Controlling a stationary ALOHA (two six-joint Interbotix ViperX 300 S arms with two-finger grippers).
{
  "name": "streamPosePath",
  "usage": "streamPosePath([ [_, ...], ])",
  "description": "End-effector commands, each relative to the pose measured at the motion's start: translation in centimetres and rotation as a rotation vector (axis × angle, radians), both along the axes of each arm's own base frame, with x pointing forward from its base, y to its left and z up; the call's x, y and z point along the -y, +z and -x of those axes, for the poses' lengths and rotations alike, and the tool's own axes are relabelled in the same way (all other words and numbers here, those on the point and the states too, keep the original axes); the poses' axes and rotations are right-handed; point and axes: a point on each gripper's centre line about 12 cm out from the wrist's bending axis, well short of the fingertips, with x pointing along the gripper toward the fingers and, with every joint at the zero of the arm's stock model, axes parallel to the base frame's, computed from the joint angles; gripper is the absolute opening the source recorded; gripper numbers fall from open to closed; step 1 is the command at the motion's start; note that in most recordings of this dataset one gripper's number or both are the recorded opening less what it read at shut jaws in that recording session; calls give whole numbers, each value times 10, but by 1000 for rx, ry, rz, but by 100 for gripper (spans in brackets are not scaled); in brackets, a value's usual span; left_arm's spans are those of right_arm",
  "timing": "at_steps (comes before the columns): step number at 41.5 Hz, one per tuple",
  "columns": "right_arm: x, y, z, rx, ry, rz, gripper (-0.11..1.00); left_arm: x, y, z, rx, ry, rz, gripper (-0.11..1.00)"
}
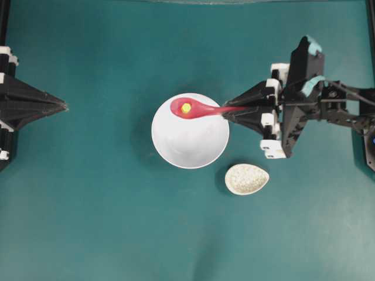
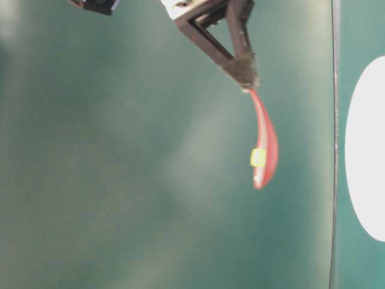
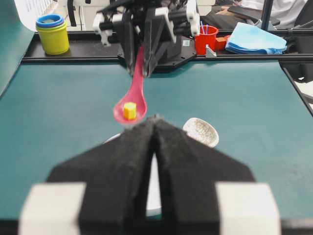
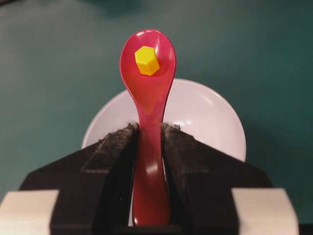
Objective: Scoop the yellow hexagonal prism block from the bowl with a spoon using the right arm.
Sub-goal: 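Raise the spoon carrying the yellow block up out of the bowl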
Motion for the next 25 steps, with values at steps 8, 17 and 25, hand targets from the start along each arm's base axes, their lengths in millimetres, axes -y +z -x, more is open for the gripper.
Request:
streamPosePath([
  [8, 2, 41, 6, 65, 21, 10, 24, 0, 12, -1, 34, 0, 3, 1],
  [17, 3, 49, 4, 62, 37, 24, 24, 0, 12, -1, 34, 0, 3, 1],
  [25, 2, 50, 4, 63, 40, 27, 24, 0, 13, -1, 35, 0, 3, 1],
])
